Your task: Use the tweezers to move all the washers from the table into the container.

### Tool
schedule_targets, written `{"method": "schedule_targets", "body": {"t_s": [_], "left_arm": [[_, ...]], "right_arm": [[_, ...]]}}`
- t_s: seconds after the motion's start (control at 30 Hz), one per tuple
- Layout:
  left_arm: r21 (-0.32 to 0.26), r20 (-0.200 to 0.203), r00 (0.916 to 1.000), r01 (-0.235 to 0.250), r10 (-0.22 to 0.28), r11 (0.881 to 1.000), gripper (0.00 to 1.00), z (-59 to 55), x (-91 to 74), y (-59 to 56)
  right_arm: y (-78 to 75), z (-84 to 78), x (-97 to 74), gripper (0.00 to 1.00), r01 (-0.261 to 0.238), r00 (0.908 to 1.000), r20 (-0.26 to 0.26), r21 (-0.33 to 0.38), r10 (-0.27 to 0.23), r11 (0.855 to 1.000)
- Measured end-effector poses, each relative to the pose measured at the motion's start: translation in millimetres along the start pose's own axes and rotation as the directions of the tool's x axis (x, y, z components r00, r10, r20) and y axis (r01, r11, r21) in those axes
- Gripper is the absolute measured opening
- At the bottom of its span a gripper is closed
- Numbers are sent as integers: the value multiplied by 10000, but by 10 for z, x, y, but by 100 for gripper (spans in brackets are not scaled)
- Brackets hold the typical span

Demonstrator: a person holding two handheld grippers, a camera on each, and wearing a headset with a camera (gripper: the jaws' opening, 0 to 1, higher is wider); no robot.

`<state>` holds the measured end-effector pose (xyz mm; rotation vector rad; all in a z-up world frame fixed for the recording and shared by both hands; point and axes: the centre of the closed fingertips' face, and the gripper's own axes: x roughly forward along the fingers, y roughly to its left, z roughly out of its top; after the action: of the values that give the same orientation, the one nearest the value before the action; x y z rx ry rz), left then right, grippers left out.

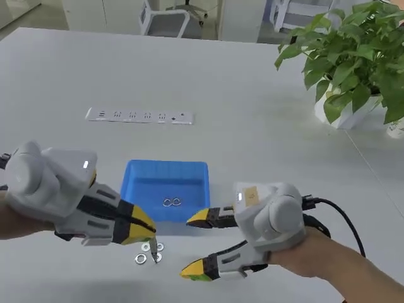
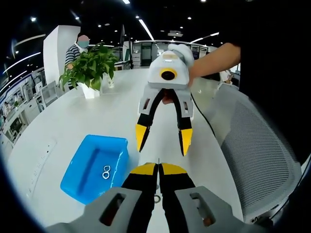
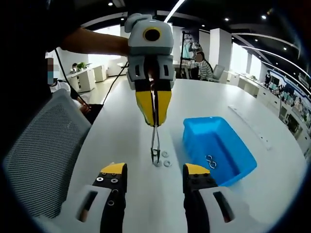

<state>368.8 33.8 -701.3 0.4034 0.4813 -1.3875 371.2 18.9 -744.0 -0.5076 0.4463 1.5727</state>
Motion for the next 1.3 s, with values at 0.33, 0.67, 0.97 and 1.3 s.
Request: {"method": "schedule_targets", "body": {"t_s": [0.33,0.67,0.97,1.3], "left_arm": [[3,-105,9998,150,-150,9999,5,7,7,-2],[-18,-113,9998,177,-177,9998,5,5,7,-5],[-32,-109,9998,182,-183,9998,5,20,19,-17],[-69,-121,9998,160,-161,9998,5,21,16,-23]], "right_arm": [[11,26,227,30,-408,9984,-424,-558,384,9976],[-5,17,403,22,-623,9954,-782,-876,555,9942],[-1,24,499,15,-784,9930,-952,-904,697,9928],[21,-14,547,11,-756,9907,-1178,-655,675,9950]]}}
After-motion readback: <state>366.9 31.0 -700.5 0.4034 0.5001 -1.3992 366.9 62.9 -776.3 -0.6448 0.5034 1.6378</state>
